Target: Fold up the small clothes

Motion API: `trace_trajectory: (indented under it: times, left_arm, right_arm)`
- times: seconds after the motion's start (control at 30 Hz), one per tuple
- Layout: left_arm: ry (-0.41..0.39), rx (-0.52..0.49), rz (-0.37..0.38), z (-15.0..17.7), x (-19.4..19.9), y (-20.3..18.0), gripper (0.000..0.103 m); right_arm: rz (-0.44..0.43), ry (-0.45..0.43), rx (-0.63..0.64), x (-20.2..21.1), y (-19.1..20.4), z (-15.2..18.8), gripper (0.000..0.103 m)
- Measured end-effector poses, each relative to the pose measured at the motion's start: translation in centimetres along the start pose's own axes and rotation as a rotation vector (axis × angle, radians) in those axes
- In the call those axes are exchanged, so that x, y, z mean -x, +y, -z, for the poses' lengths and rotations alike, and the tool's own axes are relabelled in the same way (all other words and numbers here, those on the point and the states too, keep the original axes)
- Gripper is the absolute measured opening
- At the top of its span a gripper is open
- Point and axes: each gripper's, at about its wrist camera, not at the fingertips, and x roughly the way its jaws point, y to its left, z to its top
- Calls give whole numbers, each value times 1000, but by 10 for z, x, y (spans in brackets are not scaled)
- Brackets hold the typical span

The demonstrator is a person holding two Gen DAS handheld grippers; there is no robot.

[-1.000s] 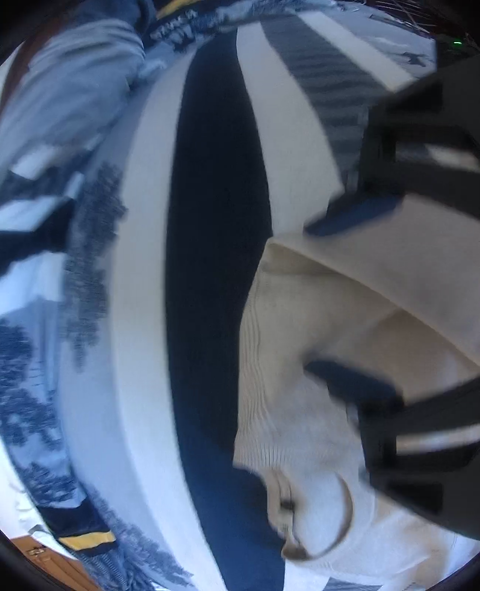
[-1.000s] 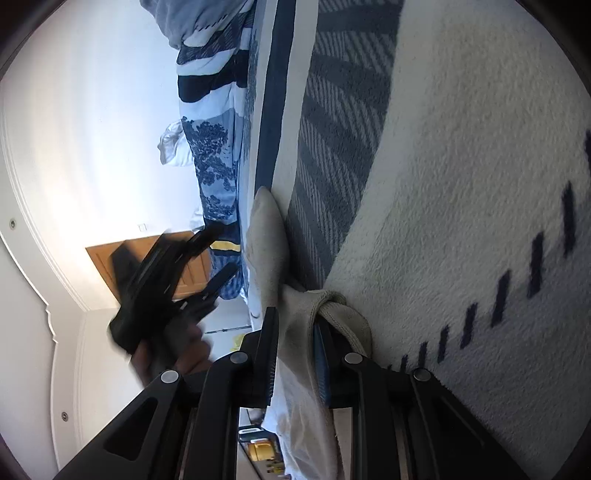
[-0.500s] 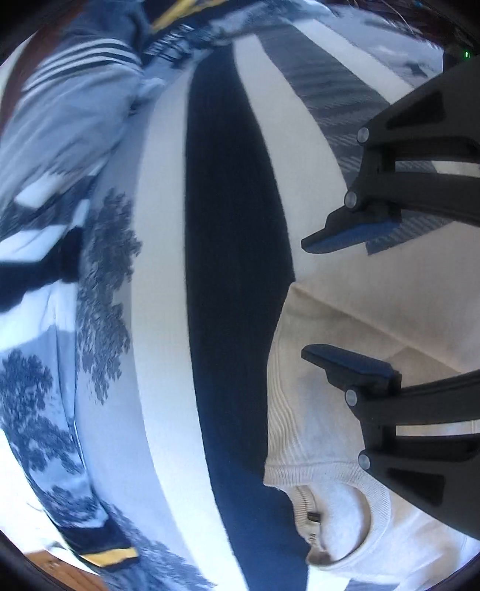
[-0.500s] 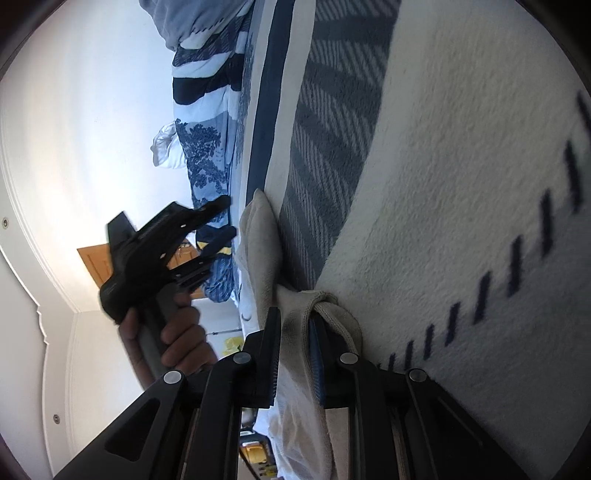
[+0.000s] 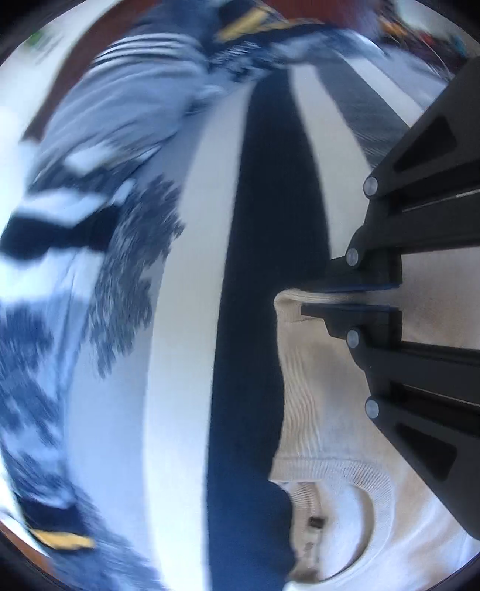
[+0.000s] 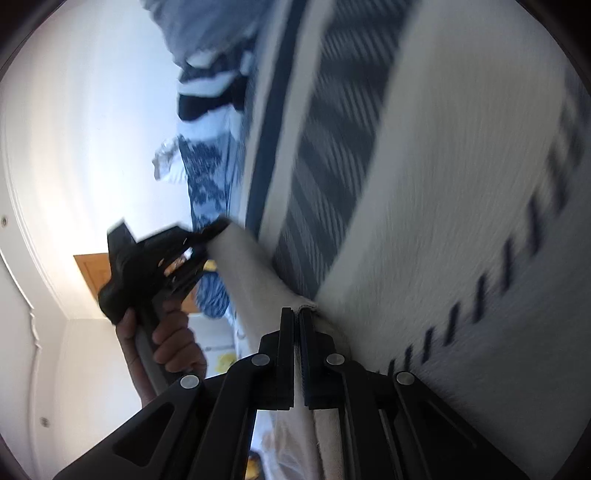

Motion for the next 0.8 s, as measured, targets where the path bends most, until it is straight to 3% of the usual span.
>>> trace_trajectory:
  times: [0.1,0.17,0.2,0.23,0.3,0.4,0.47,0.5,0.57,0.73,0.8]
  left_arm:
    - [44,9,-71,4,-25,5,5]
    - [35,18,-65,6,-30,5,9]
    - [28,14,-63,4,-28,4,14]
    - [16,-9,-72,5,-21,1,27]
    - [-22,-45,-79,13,-2,5,42]
    - [-73,-101,-85,38,46,22,44]
    - [-105,-99,-95,68,88,49,48]
    - [-133,-104,-126,95,117,70,53]
    - [-175,-83,-171,145,158,107,67]
    - [-174,62,-329,277,221,202,68]
    - [-149,123,-306,318,227,228,68]
  right_arm:
    - [24,-12,41,2,7,0,3]
    - [73,-11,51,0,4,-1,3]
    - [85,-8,42,-2,1,-3,3]
    - [81,8,22,-5,-4,-5,4]
    - [58,27,-29,-6,-11,-8,5]
    - [57,-5,4,1,-3,-10,32]
    - [71,-22,68,6,11,-8,57]
    - [81,-33,97,9,17,-6,60]
    - [85,-41,162,14,31,0,61]
    - [64,22,340,17,68,34,61]
    - [51,64,410,16,82,56,61]
